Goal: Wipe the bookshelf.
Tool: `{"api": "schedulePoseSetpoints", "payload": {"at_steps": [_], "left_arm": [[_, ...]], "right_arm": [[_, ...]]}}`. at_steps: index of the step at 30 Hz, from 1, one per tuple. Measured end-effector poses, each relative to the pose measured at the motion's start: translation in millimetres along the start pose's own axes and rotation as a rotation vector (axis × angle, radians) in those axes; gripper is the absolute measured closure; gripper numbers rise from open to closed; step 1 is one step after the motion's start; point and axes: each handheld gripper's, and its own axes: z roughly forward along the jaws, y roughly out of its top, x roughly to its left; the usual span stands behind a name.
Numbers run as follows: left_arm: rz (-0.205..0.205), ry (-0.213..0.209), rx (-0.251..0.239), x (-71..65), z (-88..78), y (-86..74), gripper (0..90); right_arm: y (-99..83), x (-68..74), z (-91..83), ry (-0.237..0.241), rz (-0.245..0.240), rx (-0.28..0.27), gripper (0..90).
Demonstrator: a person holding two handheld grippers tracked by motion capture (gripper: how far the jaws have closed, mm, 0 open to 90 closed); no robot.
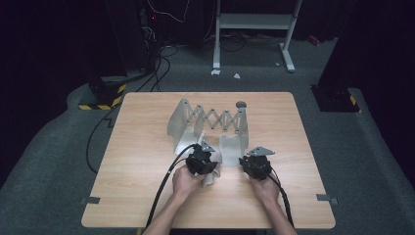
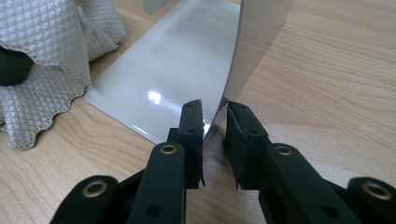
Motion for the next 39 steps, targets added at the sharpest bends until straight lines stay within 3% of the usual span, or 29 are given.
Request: {"api": "schedulePoseSetpoints", "payload": {"at_steps": [5, 8, 15, 33, 39], "left_arm": [[-0.015, 0.023, -0.008, 1.3, -3.3, -3.0, 51.5], [-0.023, 0.025, -0.015, 3.0, -8.9, -4.8, 45.9], [-0.049, 0.019, -0.052, 8.0, -23.0, -4.6, 42.3], [-0.084, 0.062, -0.099, 24.6, -48.1, -9.8, 36.8], [-0.117, 0.103, -0.090, 38.1, -53.9, -18.3, 38.5]], "right_arm": [[0.0, 0.0, -0.1, 0.000, 0.002, 0.001, 76.5], [0.0, 0.0, -0.1, 0.001, 0.001, 0.001, 76.5], [0.0, -0.3, -0.1, 0.003, 0.005, 0.001, 76.5], [0.0, 0.0, 0.0, 0.001, 0.001, 0.001, 76.4], [0.0, -0.1, 0.0, 0.001, 0.002, 0.001, 76.4]]}}
